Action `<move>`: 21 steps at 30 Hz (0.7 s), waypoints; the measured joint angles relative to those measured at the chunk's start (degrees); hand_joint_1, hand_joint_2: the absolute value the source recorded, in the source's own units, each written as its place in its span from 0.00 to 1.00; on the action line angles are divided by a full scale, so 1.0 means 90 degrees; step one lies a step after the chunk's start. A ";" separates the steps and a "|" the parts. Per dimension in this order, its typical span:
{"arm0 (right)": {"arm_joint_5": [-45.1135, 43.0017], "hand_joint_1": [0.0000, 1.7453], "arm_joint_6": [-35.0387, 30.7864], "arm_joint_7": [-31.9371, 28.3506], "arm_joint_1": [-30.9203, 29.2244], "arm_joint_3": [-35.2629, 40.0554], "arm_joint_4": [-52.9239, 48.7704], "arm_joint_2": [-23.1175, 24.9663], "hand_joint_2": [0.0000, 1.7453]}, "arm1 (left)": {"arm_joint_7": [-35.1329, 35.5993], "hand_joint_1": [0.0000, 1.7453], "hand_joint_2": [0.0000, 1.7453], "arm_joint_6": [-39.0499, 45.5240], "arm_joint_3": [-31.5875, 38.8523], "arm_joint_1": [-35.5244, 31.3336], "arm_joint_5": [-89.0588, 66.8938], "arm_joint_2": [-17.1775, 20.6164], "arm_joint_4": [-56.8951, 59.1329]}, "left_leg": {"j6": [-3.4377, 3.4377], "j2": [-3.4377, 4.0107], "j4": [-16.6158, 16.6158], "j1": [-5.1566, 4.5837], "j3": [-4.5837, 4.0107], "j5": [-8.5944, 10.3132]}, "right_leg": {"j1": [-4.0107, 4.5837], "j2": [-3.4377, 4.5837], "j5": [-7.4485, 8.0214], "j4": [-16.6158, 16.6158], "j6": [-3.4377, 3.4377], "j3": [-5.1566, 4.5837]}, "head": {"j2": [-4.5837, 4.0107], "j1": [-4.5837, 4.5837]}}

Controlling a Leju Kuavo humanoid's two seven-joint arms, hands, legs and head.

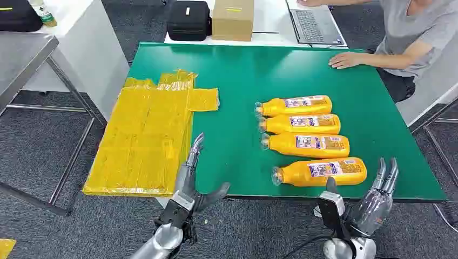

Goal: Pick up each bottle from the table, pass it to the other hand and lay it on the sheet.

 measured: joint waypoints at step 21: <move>0.1661 0.00 0.0000 -0.0005 0.0036 -0.0197 -0.0383 -0.0085 1.00 | 0.0000 0.00 1.00 -0.0469 -0.0034 -0.0126 0.0029 0.0005 0.0066 | 0.0000 0.0001 0.0000 -0.0001 0.0002 0.0000 | -0.0001 0.0001 0.0000 0.0000 0.0000 0.0000 | 0.0000 0.0002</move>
